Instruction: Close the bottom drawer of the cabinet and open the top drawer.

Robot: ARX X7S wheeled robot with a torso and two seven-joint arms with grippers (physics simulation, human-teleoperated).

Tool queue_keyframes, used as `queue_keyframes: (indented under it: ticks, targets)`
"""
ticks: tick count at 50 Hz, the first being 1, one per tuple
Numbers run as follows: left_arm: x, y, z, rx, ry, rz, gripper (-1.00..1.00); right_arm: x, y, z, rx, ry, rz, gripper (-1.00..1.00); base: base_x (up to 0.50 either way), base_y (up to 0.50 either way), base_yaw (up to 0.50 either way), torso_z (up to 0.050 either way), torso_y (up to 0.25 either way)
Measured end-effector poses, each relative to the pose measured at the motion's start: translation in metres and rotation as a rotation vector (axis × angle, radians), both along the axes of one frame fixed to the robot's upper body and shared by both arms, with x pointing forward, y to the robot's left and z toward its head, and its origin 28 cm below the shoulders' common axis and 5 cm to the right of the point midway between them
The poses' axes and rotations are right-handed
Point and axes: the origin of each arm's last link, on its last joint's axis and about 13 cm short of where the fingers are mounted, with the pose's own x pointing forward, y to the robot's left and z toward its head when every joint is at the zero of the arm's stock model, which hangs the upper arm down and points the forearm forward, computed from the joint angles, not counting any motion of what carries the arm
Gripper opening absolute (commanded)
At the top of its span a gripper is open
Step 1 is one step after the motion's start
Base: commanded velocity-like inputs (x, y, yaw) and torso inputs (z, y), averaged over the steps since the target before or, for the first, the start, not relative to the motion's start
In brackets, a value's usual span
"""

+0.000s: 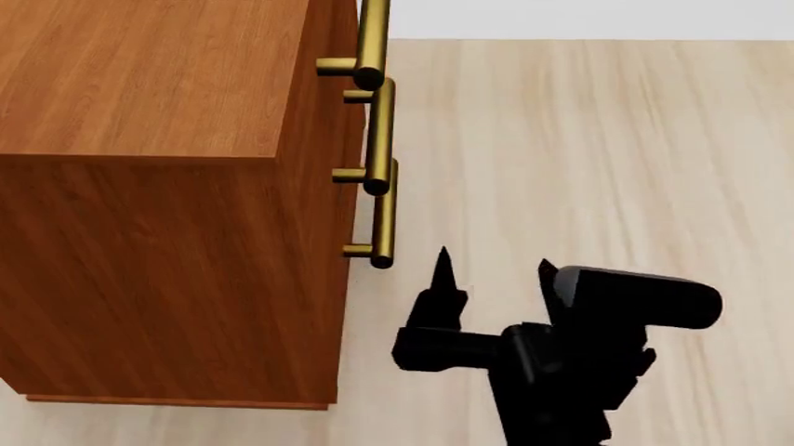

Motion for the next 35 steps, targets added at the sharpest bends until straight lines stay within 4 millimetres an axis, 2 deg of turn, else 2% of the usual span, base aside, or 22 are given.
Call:
queue_keyframes:
  ticks: [17, 35]
  targets:
    - [-0.002, -0.001, 0.002, 0.004, -0.005, -0.003, 1.00, -0.012, 0.000, 0.033, 0.253, -0.034, -0.021, 1.00, 0.00, 0.00, 0.00, 0.000, 0.000]
    - [-0.003, -0.003, 0.004, 0.010, -0.010, -0.005, 1.00, -0.022, 0.006, 0.073, 0.504, -0.064, 0.032, 1.00, 0.00, 0.00, 0.00, 0.000, 0.000]
